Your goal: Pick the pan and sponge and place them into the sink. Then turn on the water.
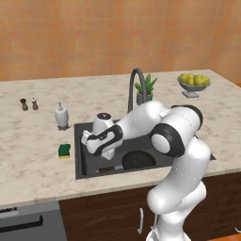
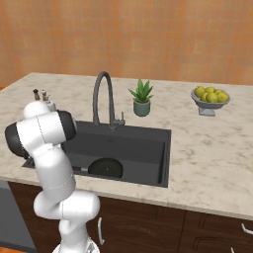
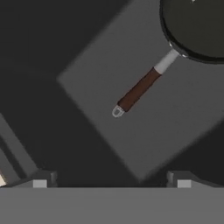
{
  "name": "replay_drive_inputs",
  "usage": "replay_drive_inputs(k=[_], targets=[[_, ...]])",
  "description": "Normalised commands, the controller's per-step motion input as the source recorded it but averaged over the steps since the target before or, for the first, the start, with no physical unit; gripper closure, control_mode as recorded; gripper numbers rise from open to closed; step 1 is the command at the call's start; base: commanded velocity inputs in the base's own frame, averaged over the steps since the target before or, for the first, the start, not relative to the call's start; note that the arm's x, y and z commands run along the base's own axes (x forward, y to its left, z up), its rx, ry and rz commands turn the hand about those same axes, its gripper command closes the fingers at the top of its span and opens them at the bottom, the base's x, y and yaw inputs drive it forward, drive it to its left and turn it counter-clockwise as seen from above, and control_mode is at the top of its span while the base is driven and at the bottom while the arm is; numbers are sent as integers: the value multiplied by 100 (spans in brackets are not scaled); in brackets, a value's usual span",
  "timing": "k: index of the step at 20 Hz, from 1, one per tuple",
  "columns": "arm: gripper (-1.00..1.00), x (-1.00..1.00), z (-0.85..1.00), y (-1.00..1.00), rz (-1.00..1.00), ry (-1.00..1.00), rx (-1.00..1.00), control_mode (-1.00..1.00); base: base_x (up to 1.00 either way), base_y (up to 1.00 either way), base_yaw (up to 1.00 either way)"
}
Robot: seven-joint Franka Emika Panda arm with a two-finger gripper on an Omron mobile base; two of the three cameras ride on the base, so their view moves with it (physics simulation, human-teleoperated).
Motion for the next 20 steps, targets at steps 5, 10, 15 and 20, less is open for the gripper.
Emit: replay_drive_inputs(k=[5,10,15,20], targets=[[-100,10,41,6,30,-6,0,-100,0,0,0],[-100,3,45,37,17,0,-7,-100,0,0,0],[-100,1,0,50,24,0,-16,-100,0,0,0],[-100,1,7,65,11,0,-13,-100,0,0,0]])
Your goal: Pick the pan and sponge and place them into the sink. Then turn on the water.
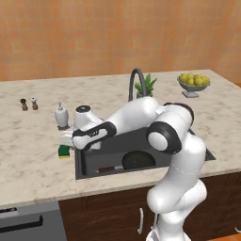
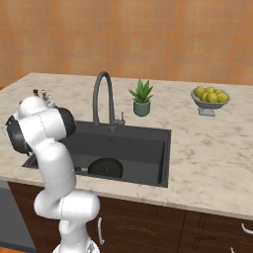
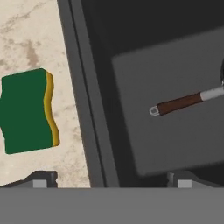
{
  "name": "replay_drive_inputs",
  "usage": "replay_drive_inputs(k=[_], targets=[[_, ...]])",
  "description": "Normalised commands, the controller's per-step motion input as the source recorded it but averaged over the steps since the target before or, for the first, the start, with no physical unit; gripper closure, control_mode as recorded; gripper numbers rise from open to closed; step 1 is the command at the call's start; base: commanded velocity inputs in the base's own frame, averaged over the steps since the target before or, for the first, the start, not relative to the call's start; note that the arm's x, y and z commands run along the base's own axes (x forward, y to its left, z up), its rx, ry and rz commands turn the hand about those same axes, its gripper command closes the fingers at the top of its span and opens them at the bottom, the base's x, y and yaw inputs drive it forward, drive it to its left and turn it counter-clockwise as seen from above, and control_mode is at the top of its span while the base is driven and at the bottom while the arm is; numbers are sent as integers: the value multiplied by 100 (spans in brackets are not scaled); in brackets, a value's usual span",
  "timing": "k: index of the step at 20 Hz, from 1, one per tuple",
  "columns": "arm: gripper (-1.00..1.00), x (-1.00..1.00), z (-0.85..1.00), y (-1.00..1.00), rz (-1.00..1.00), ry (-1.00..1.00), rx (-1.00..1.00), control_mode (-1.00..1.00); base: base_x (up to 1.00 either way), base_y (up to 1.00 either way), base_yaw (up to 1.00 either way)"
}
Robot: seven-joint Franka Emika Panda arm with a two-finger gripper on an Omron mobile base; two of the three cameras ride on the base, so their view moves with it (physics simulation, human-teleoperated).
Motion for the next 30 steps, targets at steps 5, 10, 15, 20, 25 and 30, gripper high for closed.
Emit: replay_drive_inputs(k=[5,10,15,20,25,30], targets=[[-100,9,9,63,3,0,-10,-100,0,0,0],[-100,3,0,9,2,0,-3,-100,0,0,0],[-100,19,0,9,2,0,-2,-100,0,0,0],[-100,9,-15,2,5,0,0,-100,0,0,0],[-100,19,-18,13,5,0,0,-100,0,0,0],[-100,23,-22,21,5,0,0,-100,0,0,0]])
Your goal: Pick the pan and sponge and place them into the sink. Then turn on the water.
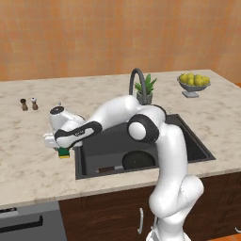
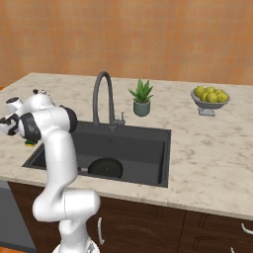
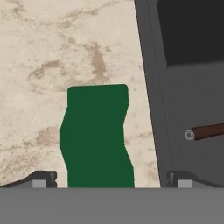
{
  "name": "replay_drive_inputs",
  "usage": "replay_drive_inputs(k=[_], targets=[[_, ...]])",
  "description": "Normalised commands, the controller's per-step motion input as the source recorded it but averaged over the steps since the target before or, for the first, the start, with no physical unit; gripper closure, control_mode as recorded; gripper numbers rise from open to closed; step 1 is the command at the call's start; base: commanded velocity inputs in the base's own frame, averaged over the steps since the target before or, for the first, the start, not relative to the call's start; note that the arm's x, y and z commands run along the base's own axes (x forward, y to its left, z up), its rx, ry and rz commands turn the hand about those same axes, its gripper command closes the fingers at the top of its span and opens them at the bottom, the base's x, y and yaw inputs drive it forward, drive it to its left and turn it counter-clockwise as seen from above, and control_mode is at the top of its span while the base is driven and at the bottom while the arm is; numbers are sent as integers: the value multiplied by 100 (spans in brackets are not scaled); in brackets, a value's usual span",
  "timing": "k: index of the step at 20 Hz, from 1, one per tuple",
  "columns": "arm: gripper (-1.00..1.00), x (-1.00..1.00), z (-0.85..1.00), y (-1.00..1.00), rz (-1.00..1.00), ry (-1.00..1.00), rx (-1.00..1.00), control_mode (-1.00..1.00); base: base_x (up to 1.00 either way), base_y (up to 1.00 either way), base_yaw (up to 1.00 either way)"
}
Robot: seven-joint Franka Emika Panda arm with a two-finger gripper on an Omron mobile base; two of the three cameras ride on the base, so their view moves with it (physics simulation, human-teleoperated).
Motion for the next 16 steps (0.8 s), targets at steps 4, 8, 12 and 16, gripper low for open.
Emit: replay_drive_inputs(k=[4,8,12,16], targets=[[-100,1,-23,20,4,0,0,-100,0,0,0],[-100,1,-24,14,4,0,0,-100,0,0,0],[-100,0,-7,-5,2,-2,0,-100,0,0,0],[-100,0,0,-15,1,0,0,-100,0,0,0]])
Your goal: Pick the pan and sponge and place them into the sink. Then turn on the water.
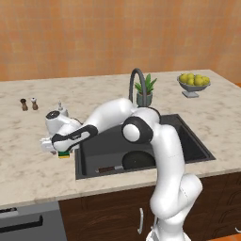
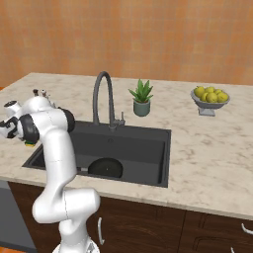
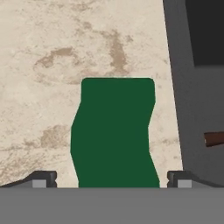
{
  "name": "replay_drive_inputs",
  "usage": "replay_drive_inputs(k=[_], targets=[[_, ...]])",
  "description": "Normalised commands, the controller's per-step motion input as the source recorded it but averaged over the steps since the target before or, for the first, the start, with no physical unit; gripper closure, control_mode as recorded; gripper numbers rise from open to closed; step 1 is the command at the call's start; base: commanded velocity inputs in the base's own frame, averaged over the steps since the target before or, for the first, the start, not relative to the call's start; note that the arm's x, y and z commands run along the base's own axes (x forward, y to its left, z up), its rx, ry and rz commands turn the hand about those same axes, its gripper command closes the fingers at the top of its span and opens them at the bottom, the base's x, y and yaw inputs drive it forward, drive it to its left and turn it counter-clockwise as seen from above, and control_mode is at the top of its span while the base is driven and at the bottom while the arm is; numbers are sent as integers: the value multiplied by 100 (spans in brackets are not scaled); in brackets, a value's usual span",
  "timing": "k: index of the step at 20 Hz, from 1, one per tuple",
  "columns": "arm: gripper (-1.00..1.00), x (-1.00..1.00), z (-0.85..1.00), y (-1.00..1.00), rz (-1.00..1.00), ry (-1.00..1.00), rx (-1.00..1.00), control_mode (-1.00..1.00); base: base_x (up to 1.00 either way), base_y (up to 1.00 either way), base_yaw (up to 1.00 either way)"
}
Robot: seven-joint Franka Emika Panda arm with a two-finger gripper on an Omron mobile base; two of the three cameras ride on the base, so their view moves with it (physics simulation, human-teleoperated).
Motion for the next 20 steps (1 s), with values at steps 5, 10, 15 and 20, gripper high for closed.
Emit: replay_drive_inputs(k=[5,10,15,20], targets=[[-100,0,0,-2,0,-1,0,-100,0,0,0],[-100,0,-6,0,0,-2,0,-100,0,0,0],[-100,0,-4,-5,0,-5,0,-100,0,0,0],[-100,0,-13,-1,1,-1,0,-100,0,0,0]])
